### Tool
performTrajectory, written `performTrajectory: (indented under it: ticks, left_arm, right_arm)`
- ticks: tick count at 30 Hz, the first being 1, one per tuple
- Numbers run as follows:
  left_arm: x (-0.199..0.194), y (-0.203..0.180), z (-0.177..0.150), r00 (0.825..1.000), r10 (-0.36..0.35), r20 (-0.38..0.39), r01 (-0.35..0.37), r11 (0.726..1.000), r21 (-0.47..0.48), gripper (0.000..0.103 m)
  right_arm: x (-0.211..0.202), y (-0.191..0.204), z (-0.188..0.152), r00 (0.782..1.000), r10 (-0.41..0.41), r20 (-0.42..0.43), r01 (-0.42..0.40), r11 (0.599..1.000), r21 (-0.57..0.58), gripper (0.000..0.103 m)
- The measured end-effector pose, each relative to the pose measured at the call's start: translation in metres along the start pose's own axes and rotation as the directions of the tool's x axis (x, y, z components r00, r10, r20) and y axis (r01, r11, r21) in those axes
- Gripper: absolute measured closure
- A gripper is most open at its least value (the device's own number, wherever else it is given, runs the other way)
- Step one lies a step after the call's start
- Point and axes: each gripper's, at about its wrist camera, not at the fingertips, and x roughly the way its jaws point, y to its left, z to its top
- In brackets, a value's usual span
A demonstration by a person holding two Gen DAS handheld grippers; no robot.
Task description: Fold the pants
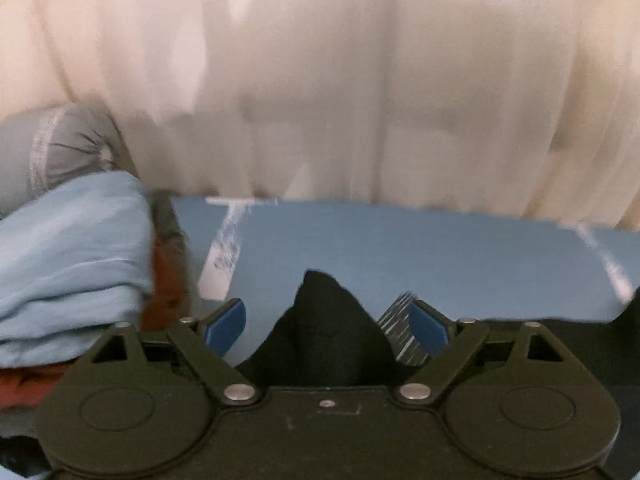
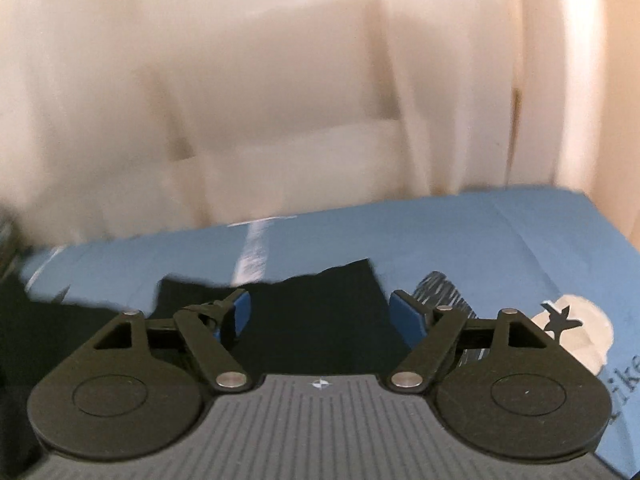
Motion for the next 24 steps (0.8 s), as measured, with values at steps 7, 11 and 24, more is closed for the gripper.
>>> performTrajectory:
  ticks: [7,11,24]
  left_arm:
    - [0.038,0.004,-0.008,0.996,0.009,-0.088,-0.007,1.0,0.016,0.0]
    - [0.051,0.007,-0.007,0.992,0.01,-0.124,-0.007,1.0,0.019,0.0]
    - [0.024,0.001,0.019,0.996,0.056,0.069,-0.051,0.996,-0.07,0.007]
  right_arm:
    - [0.061,-0.013,0.003,0.992,-0.096,-0.079,0.096,0.995,-0.002,0.0]
    - [0.092,-0.011,0.0,0.984,-0.131,-0.122,0.125,0.99,-0.059,0.0]
    - [0.06,0.012,0.008,0.987,-0.145,0.069,0.154,0.978,-0.142,0.093]
